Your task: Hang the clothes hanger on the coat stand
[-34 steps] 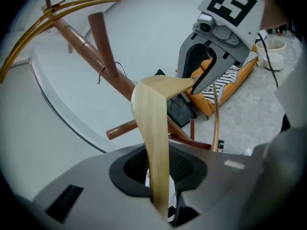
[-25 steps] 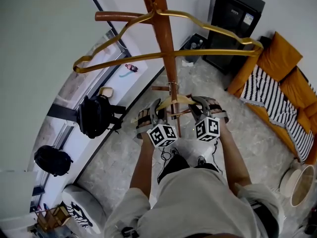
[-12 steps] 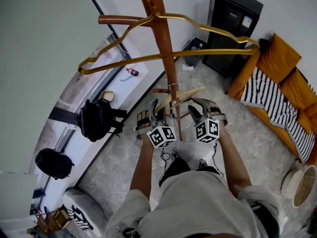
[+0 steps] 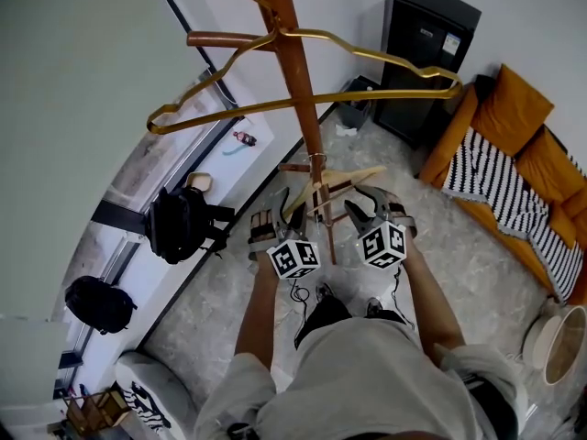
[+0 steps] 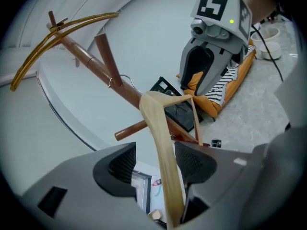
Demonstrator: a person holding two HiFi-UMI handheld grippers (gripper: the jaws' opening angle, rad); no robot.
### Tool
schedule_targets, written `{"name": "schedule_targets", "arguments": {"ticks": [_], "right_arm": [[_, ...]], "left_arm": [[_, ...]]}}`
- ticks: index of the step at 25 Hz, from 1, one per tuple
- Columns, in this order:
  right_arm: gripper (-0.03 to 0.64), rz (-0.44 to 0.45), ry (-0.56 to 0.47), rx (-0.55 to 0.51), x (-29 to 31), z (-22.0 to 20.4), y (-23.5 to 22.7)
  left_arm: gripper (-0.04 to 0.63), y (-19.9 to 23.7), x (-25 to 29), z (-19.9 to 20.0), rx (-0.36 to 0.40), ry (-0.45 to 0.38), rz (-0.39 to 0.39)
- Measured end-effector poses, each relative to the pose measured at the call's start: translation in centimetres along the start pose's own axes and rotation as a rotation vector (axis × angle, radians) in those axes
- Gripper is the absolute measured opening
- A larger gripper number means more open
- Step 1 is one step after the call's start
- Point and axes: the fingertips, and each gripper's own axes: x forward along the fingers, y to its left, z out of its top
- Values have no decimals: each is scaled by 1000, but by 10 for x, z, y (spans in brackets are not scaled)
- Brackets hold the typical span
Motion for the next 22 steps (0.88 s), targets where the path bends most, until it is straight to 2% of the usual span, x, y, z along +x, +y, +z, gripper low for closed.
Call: {"name": "schedule_targets", "arguments": {"ticks": [5, 9, 18, 22], "right_arm": [[166, 8, -17, 9, -14, -4, 7], [166, 7, -53, 63, -26, 4, 8], [166, -27, -147, 223, -62, 20, 6], [166, -26, -230, 333, -83, 25, 6]], "left_arm": [[276, -10, -10, 5, 46, -1, 2], [276, -12, -22, 16, 0, -29, 14], [276, -17, -54, 37, -223, -85, 9], [276, -22, -75, 43, -397, -115, 21]]}}
